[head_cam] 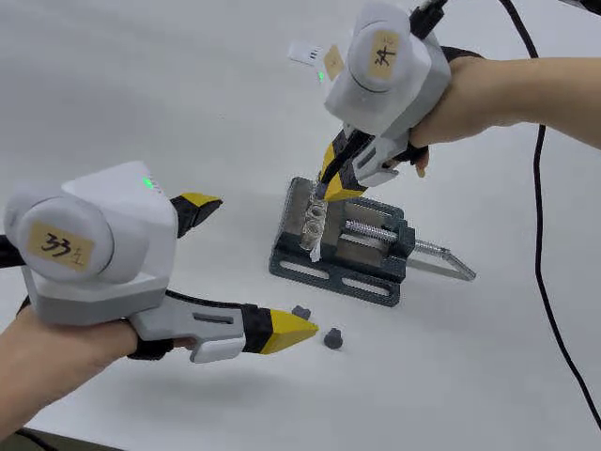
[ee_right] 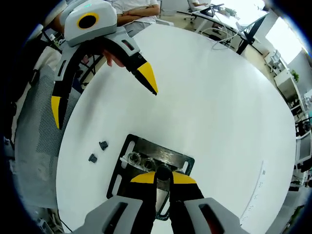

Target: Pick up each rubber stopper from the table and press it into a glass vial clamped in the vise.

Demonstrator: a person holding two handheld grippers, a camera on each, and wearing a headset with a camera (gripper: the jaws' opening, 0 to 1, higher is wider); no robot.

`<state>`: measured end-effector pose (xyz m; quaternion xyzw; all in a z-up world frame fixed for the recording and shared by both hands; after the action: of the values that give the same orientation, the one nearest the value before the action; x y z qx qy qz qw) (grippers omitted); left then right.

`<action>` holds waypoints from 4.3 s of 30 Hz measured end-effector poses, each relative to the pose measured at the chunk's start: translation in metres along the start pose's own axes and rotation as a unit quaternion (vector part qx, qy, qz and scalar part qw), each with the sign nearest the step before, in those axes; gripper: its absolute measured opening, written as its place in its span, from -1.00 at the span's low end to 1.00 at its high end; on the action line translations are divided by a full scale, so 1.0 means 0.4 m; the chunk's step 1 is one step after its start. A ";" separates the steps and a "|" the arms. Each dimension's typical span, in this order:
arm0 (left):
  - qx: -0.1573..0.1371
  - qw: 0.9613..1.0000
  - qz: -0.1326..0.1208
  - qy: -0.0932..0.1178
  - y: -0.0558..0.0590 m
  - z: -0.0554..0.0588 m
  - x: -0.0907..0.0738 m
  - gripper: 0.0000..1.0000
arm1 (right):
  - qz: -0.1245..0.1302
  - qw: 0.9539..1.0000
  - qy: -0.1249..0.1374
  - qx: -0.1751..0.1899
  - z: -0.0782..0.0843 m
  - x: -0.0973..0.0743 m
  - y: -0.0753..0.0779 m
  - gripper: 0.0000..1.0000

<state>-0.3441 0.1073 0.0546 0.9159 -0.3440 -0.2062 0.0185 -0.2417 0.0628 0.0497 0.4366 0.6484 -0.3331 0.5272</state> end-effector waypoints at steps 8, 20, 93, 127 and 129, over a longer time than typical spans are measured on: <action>-0.002 1.000 0.003 0.000 0.002 0.004 0.005 0.98 | -0.003 0.999 -0.011 0.051 -0.003 0.002 0.007 -0.95; -0.003 1.000 0.002 0.002 0.003 0.000 0.003 0.97 | 0.002 0.999 -0.008 0.044 -0.001 0.000 0.007 -0.91; -0.033 0.999 0.003 0.001 0.002 0.007 0.026 0.97 | -0.038 0.998 -0.014 0.040 -0.005 -0.009 0.006 -1.00; -0.035 0.999 0.001 0.011 -0.005 -0.023 0.045 0.96 | -0.063 0.996 -0.058 0.039 -0.017 0.007 0.008 -1.00; -0.037 0.999 -0.001 0.013 -0.007 -0.025 0.044 0.96 | -0.060 0.996 -0.063 0.036 -0.019 0.005 0.005 -1.00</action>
<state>-0.3265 0.0972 0.0570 0.9175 -0.3352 -0.2065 0.0569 -0.2430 0.0706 0.0496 0.3934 0.6268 -0.4139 0.5301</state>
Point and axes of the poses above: the centre of the closed fingertips' face, and the gripper's own axes: x roughly forward along the fingers, y roughly to its right, z roughly out of its underside, the point moved 2 cm from there along -x, roughly backward along the fingers, and after that the axes turned 2 degrees about x, right-handed, at the moved point
